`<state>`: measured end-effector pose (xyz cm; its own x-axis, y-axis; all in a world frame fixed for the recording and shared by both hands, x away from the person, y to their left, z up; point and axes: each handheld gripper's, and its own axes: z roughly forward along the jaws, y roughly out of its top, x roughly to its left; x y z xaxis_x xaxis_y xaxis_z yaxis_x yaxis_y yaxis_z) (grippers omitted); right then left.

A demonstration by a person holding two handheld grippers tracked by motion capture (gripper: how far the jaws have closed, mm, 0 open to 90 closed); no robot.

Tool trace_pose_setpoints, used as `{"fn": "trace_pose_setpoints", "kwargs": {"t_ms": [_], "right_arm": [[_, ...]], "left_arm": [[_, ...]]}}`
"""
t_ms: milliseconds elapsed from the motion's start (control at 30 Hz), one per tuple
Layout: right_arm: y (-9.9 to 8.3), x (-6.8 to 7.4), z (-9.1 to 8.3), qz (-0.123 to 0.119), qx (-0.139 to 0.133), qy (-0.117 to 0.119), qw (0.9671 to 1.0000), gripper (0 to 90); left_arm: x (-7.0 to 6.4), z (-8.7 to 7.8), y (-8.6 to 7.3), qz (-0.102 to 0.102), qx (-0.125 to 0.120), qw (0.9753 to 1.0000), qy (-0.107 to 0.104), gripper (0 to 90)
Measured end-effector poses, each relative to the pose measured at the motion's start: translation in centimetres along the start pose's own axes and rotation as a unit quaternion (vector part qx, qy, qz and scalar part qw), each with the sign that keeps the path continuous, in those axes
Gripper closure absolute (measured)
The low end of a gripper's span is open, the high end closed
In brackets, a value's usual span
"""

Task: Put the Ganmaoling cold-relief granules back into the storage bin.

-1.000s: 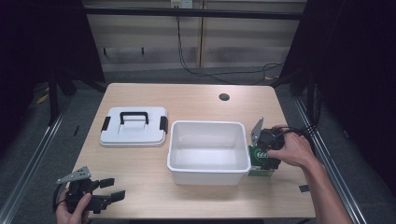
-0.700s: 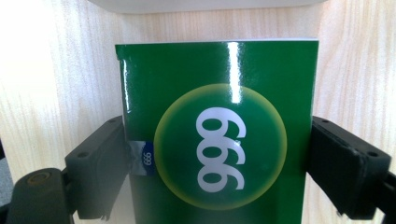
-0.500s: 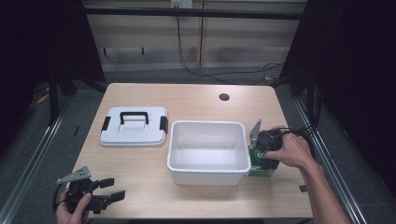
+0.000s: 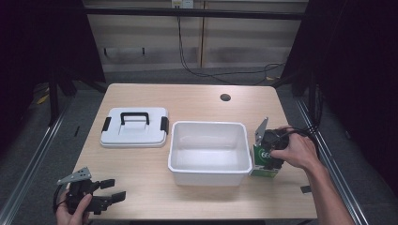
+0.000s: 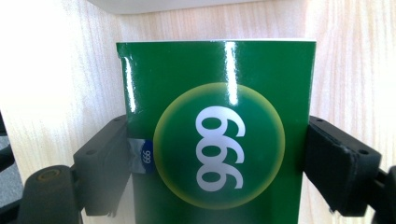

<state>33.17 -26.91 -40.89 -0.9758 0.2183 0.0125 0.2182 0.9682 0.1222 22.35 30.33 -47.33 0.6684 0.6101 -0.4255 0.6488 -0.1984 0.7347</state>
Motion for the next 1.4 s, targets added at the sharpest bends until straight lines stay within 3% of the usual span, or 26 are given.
{"fn": "trace_pose_setpoints", "kwargs": {"t_ms": [267, 533, 567, 700, 833, 1000, 1033, 1400], "right_arm": [[-0.4, 0.3, -0.5, 0.009, -0.002, 0.007, 0.9999, 15.8], [-1.5, 0.3, -0.7, 0.031, -0.028, 0.012, 0.9991, 15.9], [-2.0, 0.5, -0.9, 0.043, -0.037, 0.012, 0.9983, 15.9], [-2.6, 0.8, -1.6, 0.056, -0.049, 0.006, 0.9972, 15.9], [-3.4, 0.9, -2.7, 0.079, -0.077, -0.003, 0.9939, 15.9], [-3.6, 0.8, -2.7, 0.077, -0.087, -0.008, 0.9932, 15.9], [-3.7, 0.9, -2.8, 0.086, -0.091, -0.008, 0.9921, 15.9], [-4.7, 1.6, -3.6, 0.091, -0.124, -0.026, 0.9879, 15.9]], "left_arm": [[0.0, 0.0, 0.0, 0.0, 0.0, 1.0, -0.001, 16.2], [0.0, 0.0, 0.0, -0.001, 0.0, 1.0, 0.001, 16.2], [0.0, 0.0, 0.0, 0.0, 0.001, 1.0, 0.001, 16.2], [0.0, 0.0, 0.0, -0.001, 0.001, 1.0, 0.002, 16.2], [0.0, 0.0, 0.0, -0.001, 0.0, 1.0, 0.003, 16.2], [0.0, -0.1, 0.0, 0.0, -0.002, 1.0, 0.004, 16.2], [0.0, -0.1, 0.0, -0.002, -0.003, 1.0, 0.004, 16.2], [0.0, -0.1, 0.0, -0.002, -0.004, 1.0, 0.004, 16.2]]}}
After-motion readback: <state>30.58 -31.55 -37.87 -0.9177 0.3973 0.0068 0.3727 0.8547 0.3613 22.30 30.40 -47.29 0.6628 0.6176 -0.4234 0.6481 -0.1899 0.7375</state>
